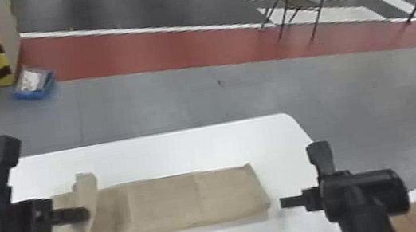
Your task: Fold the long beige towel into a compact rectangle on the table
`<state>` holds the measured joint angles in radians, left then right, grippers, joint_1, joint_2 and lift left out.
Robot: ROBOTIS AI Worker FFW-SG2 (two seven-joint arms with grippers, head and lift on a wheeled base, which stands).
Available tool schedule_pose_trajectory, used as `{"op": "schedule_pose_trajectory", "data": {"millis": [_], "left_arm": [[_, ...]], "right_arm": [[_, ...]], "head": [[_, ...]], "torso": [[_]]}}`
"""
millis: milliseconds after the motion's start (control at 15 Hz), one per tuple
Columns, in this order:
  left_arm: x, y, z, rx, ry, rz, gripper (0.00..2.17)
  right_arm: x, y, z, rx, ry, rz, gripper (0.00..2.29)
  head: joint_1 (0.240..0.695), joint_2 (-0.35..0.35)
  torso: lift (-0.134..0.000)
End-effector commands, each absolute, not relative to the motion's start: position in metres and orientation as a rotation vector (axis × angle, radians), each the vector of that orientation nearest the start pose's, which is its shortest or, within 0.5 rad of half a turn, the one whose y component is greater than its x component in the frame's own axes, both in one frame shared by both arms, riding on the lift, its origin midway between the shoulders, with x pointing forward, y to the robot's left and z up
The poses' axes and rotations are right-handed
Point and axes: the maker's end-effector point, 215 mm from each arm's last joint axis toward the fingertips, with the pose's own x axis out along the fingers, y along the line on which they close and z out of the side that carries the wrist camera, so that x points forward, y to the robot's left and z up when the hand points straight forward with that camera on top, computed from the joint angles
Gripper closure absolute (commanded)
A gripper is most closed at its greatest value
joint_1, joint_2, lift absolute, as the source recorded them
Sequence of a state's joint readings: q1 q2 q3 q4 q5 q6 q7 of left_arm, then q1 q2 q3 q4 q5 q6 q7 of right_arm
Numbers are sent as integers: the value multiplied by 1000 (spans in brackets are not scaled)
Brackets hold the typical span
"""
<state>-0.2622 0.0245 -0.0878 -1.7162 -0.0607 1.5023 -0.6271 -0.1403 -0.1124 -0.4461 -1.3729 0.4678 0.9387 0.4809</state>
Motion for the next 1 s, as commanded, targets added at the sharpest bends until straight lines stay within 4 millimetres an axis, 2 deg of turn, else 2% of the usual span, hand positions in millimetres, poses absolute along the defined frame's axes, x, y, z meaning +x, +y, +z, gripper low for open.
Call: {"op": "schedule_pose_trajectory", "data": {"millis": [0, 267, 733, 867, 933], "left_arm": [[477, 69, -454, -185, 1093, -597, 2142], [475, 41, -453, -100, 1097, -621, 2142], [497, -6, -452, 44, 1012, -651, 2142], [495, -11, -459, 50, 1014, -657, 2142], [495, -20, -459, 66, 999, -668, 2142]], "right_arm": [[434, -486, -582, 9, 1045, -215, 80], [430, -490, -576, 16, 1033, -221, 80], [417, -499, -567, 40, 1025, -237, 80], [416, -502, -564, 40, 1019, -240, 80], [413, -505, -564, 46, 1020, -248, 80]], "head": [[695, -350], [695, -350], [695, -350], [695, -350], [695, -350]], "torso": [[0], [0], [0], [0], [0]]}}
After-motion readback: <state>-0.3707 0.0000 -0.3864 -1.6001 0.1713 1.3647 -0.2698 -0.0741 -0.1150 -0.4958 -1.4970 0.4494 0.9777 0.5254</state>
